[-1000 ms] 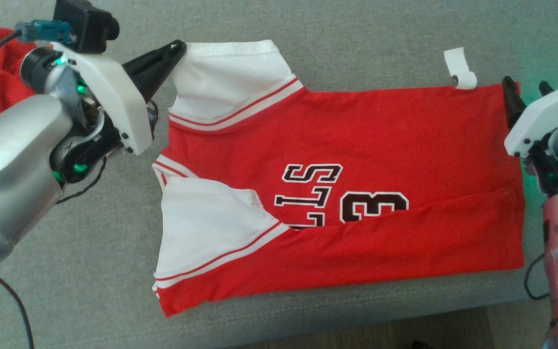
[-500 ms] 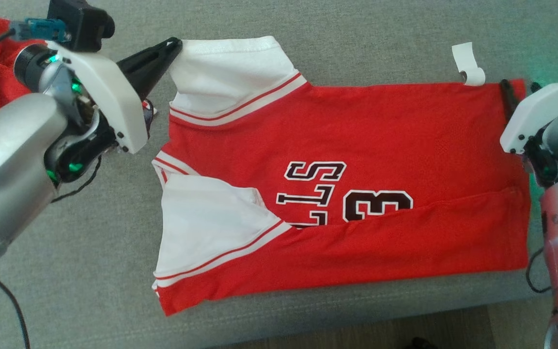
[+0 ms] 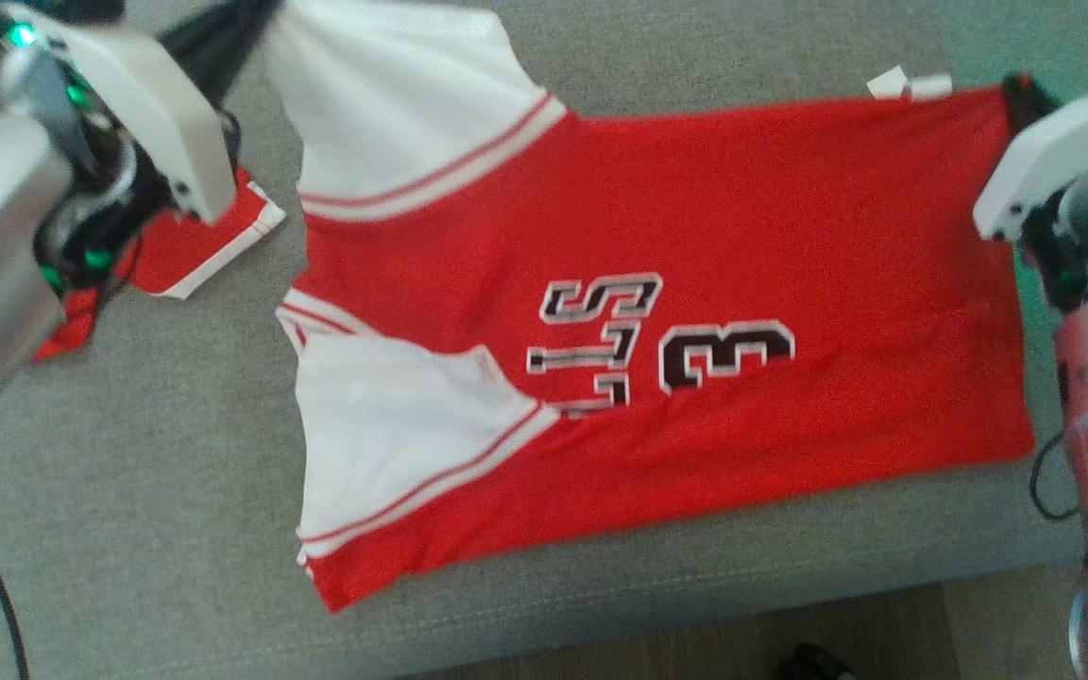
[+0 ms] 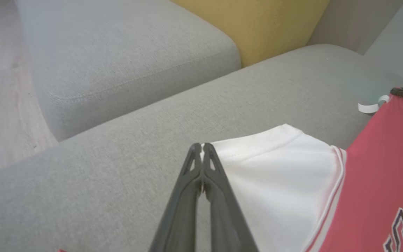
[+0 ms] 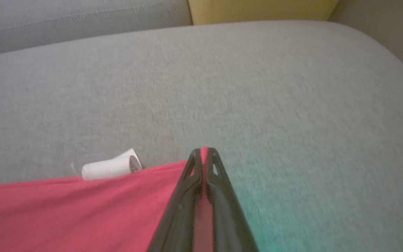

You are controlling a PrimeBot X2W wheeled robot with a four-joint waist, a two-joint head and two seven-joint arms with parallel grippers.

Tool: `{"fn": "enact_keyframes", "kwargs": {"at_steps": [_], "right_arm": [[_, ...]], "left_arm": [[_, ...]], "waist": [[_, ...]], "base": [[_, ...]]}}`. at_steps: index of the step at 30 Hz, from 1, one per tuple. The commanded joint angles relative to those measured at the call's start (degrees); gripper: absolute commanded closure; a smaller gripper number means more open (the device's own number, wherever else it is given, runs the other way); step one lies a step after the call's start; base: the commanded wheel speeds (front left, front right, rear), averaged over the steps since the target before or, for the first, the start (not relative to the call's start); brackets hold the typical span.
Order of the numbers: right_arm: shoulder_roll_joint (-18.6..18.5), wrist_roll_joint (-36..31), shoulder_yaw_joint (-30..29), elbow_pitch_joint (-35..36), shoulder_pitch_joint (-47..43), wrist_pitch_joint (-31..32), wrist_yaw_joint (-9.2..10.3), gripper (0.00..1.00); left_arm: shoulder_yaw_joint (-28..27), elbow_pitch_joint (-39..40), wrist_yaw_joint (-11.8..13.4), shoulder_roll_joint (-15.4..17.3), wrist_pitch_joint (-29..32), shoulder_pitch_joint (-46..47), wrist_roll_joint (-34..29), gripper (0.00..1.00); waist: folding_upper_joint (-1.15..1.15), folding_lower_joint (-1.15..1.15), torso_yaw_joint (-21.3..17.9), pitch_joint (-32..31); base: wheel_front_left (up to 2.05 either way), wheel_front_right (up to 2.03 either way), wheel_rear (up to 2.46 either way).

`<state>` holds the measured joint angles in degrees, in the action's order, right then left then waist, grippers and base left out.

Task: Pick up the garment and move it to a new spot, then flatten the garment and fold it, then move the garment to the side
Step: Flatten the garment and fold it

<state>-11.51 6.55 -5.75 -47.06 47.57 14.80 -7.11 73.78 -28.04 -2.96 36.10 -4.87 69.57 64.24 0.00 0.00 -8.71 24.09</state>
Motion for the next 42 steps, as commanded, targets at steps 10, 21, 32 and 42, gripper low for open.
{"fn": "enact_keyframes", "kwargs": {"at_steps": [10,21,32,42], "right_arm": [[-0.5,-1.8,1.2,-0.4,9.6,-5.1,-0.37,1.0],[1.2,-4.0,-0.8,-4.9,14.7,-13.4,-0.37,1.0],[0.0,-1.7,1.9,-6.4,8.1,-16.6,-0.37,1.0],[-2.5,3.4,5.2,-0.4,-1.6,-11.0,-0.37,1.0]], "left_arm": [[-4.1,-7.4,-0.7,-0.6,-2.3,11.0,-3.6,1.0],[-4.9,-15.5,-2.0,-5.5,-7.6,14.4,-5.5,1.0],[-3.4,-11.3,-3.5,-3.5,-9.8,6.2,-7.7,1.0],[-2.1,5.2,-0.2,3.1,-7.4,-4.9,-7.6,1.0]], "waist": [[0.0,0.0,-0.5,2.6],[0.0,0.0,-0.4,3.1],[0.0,0.0,0.1,-2.3],[0.0,0.0,2.0,-8.1]], "base": [[0.0,0.0,0.0],[0.0,0.0,0.0],[0.0,0.0,0.0],[0.0,0.0,0.0]]}}
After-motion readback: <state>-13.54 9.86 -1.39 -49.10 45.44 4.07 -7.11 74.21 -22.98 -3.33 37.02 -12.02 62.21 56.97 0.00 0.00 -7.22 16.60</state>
